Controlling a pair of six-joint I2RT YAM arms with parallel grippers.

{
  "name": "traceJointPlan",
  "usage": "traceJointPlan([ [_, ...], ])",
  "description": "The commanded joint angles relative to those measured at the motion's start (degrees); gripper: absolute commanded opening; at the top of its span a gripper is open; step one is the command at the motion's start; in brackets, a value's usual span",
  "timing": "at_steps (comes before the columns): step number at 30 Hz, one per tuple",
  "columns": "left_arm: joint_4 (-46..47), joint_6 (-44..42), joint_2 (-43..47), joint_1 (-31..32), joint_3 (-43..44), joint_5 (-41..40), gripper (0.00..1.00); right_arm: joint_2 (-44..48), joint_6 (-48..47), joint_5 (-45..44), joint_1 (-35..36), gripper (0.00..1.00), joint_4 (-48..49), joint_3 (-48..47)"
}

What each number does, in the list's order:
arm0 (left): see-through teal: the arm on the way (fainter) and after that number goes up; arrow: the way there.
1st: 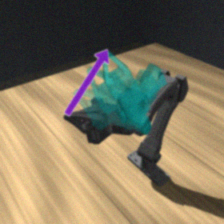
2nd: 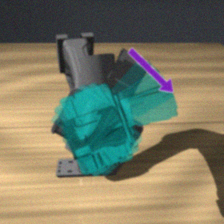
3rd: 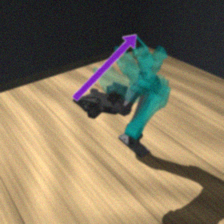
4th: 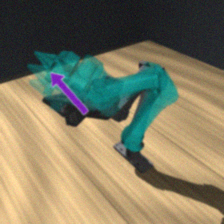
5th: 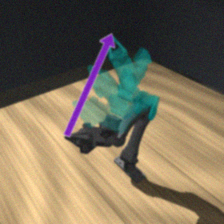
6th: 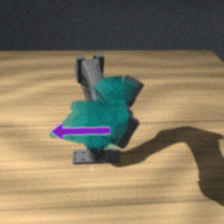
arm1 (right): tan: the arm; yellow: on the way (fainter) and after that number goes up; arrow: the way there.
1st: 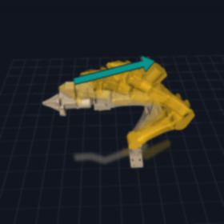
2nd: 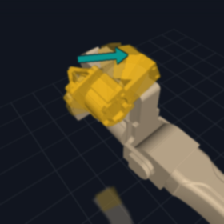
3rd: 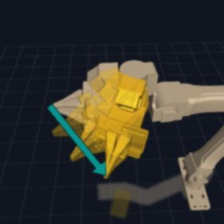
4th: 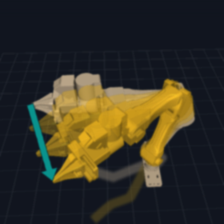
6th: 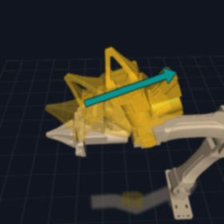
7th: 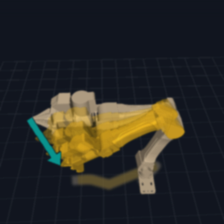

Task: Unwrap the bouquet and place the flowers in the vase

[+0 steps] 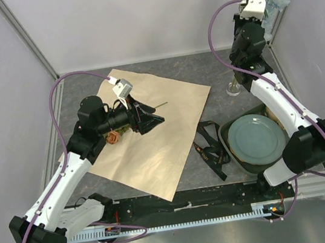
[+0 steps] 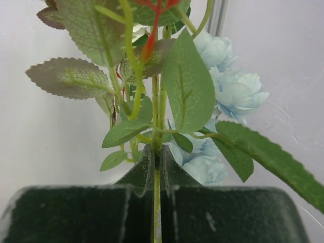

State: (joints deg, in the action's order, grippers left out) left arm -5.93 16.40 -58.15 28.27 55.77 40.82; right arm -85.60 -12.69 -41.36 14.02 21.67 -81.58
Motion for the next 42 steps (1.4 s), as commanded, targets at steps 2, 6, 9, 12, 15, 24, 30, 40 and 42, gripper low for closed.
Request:
traceJointPlan([
  [2,0.7,-1.8,-0.1,0.2,1.8,0.8,0.73,-0.6,-1.9,2.5,-0.2,0.00,1.2,-2.6],
  [6,0.7,-1.8,-0.2,0.2,1.9,0.8,0.73,-0.9,-1.1,3.4,-0.4,0.00,0.9,-2.2],
  [9,0.7,-1.7,-0.1,0.2,1.8,0.9,0.73,-1.3,-0.8,3.6,-0.7,0.00,0.8,-2.0],
  [12,0.7,-1.7,-0.2,0.2,1.8,0.9,0.73,-1.7,-0.7,3.7,-0.7,0.00,0.8,-1.7],
  [15,0.7,-1.7,-0.2,0.2,1.8,0.9,0.73,-1.9,-0.3,3.7,-0.9,0.00,0.8,-1.4],
  [24,0.7,-1.6,-0.3,0.2,1.8,1.1,0.73,-2.0,1.6,3.9,-1.5,0.00,0.2,-0.2],
  [30,0.7,-1.6,-0.3,0.2,1.8,1.0,0.73,-2.2,2.3,4.0,-1.5,0.00,0.1,0.9],
  [40,0.8,-1.4,-0.4,0.3,1.8,1.2,0.73,-2.1,2.1,3.6,-1.7,0.00,0.7,2.8],
  [42,0.8,-1.4,-0.3,0.2,1.8,1.2,0.73,-2.0,2.2,3.4,-1.7,0.00,0.7,3.1],
])
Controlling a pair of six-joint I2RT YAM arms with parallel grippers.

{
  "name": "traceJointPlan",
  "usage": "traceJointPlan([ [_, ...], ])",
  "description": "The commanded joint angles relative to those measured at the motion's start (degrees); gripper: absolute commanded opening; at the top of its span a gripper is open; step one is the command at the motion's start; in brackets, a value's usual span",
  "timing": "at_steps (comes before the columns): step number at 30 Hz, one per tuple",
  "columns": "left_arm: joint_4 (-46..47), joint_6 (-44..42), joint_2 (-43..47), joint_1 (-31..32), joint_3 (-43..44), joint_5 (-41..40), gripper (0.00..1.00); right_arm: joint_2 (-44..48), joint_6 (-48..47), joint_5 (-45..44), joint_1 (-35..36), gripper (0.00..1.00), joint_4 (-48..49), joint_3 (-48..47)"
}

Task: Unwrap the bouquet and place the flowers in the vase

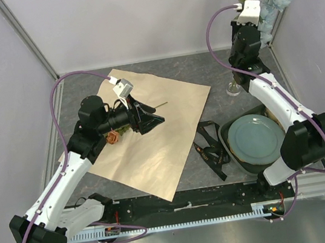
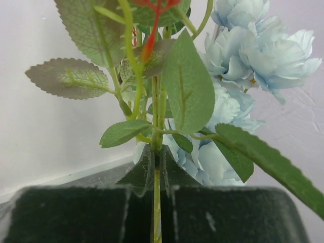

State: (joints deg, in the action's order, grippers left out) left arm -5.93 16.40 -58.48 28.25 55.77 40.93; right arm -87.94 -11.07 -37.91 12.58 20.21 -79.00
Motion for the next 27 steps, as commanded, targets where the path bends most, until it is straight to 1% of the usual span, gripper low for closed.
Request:
traceJointPlan([
  [1,0.8,-1.4,0.0,0.2,1.8,1.0,0.73,0.3,0.7,-0.1,-0.3,0.00,2.2,0.8],
  [23,1.0,-1.1,0.1,0.2,1.7,1.3,0.73,-0.8,1.3,-0.9,-0.4,0.00,3.9,4.3],
  [27,1.1,-1.1,0.2,0.2,1.6,1.4,0.73,-0.4,1.5,-1.0,-0.3,0.02,4.3,6.0],
])
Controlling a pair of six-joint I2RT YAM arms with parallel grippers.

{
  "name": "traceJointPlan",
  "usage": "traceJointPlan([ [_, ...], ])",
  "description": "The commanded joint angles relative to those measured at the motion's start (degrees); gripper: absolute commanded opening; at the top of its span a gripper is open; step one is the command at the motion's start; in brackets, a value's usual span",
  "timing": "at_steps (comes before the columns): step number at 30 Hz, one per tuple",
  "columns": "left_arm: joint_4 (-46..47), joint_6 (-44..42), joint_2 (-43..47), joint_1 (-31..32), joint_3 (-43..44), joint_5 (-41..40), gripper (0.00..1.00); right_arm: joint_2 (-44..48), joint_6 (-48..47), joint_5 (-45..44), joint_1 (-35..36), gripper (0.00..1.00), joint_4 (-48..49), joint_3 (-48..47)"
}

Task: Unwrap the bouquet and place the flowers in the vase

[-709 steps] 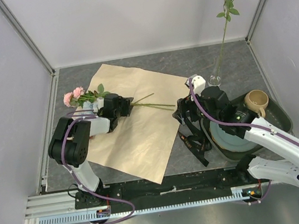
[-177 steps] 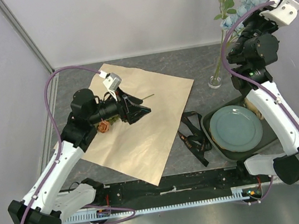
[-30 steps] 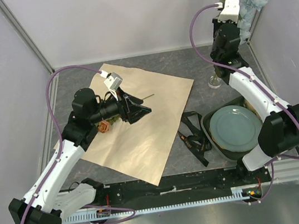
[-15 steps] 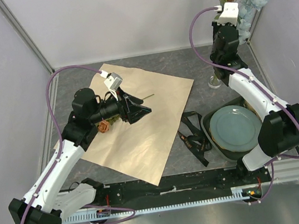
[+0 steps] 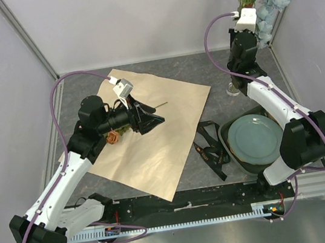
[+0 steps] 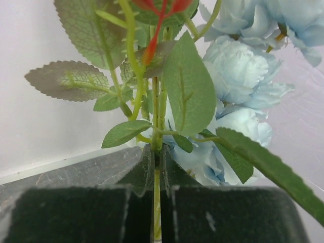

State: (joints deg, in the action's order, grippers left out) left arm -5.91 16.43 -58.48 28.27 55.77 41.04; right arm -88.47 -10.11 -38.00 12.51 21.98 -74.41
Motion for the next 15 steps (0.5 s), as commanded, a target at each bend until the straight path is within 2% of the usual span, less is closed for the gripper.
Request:
traceJointPlan([
  [1,1.2,-1.1,0.2,0.2,1.6,1.4,0.73,0.3,0.5,-0.8,-0.2,0.02,2.6,1.6],
  [11,1.3,-0.8,0.2,0.2,1.5,1.6,0.73,1.1,0.7,-1.3,-0.2,0.16,2.6,2.7],
  [15,1.3,-0.8,0.2,0.2,1.6,1.7,0.73,1.6,0.8,-1.3,-0.2,0.26,2.5,2.6],
])
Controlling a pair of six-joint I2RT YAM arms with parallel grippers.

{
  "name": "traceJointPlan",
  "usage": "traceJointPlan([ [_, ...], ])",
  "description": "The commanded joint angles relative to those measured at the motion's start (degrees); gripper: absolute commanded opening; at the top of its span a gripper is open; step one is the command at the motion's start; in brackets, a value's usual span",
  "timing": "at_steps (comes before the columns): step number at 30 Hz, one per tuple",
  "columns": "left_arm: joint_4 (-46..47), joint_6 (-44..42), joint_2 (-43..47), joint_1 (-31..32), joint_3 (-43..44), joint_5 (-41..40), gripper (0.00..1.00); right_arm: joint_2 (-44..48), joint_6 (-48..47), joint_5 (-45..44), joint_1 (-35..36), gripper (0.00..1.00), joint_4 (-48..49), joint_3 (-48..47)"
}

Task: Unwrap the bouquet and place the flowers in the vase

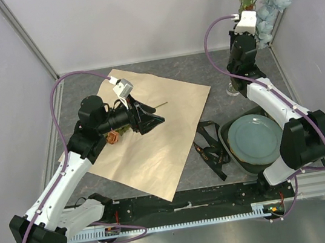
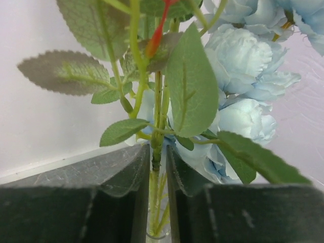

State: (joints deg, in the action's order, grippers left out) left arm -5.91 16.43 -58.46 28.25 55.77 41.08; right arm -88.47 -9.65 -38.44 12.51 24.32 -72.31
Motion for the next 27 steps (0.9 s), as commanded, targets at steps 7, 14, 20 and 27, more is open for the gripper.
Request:
traceJointPlan([
  [7,1.7,-0.5,0.3,0.2,1.4,1.9,0.73,2.3,0.2,-1.0,-0.2,0.36,-0.4,0.5],
  [14,1.9,-0.3,0.3,0.3,1.4,2.2,0.73,2.9,0.2,-1.1,-0.2,0.42,-0.9,0.4],
  [20,2.0,-0.3,0.2,0.3,1.4,2.2,0.73,3.6,0.2,-1.0,-0.2,0.50,-1.1,1.0],
  [27,2.0,-0.3,0.3,0.3,1.4,2.3,0.73,4.4,0.6,-1.1,-0.3,0.62,-1.3,1.7],
])
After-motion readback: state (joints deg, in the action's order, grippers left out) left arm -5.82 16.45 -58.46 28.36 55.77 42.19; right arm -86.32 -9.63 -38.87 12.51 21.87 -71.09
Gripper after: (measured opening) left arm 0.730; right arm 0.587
